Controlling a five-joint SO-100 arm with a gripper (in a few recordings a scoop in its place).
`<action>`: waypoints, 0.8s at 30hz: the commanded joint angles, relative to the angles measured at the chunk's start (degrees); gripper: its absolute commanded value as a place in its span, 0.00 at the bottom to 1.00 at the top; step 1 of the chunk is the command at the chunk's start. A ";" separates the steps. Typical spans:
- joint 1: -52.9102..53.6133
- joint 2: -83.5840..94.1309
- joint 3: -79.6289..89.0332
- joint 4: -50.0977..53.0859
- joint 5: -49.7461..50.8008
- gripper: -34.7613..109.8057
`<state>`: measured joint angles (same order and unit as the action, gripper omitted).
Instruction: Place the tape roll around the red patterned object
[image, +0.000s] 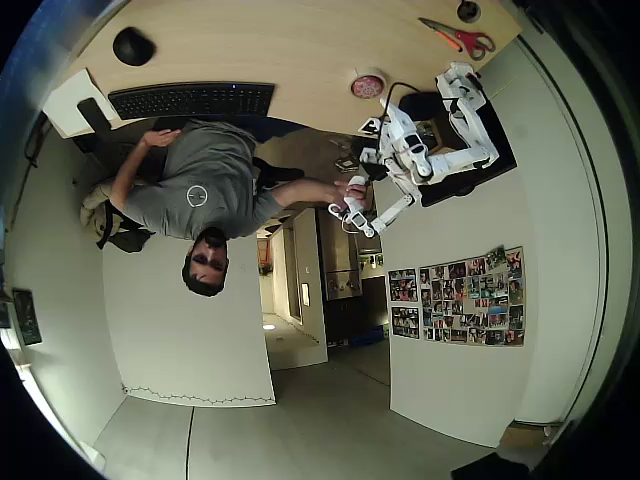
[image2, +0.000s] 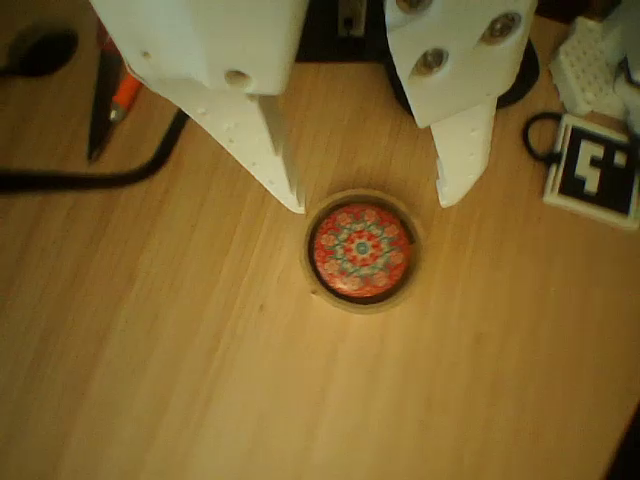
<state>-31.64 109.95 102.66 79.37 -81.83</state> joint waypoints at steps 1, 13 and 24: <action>-3.87 3.78 -2.02 0.88 -4.75 0.48; -7.82 -2.20 2.72 -9.14 -3.34 0.48; -6.94 -1.76 5.98 -13.10 -3.08 0.48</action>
<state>-37.62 106.88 108.02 66.53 -85.17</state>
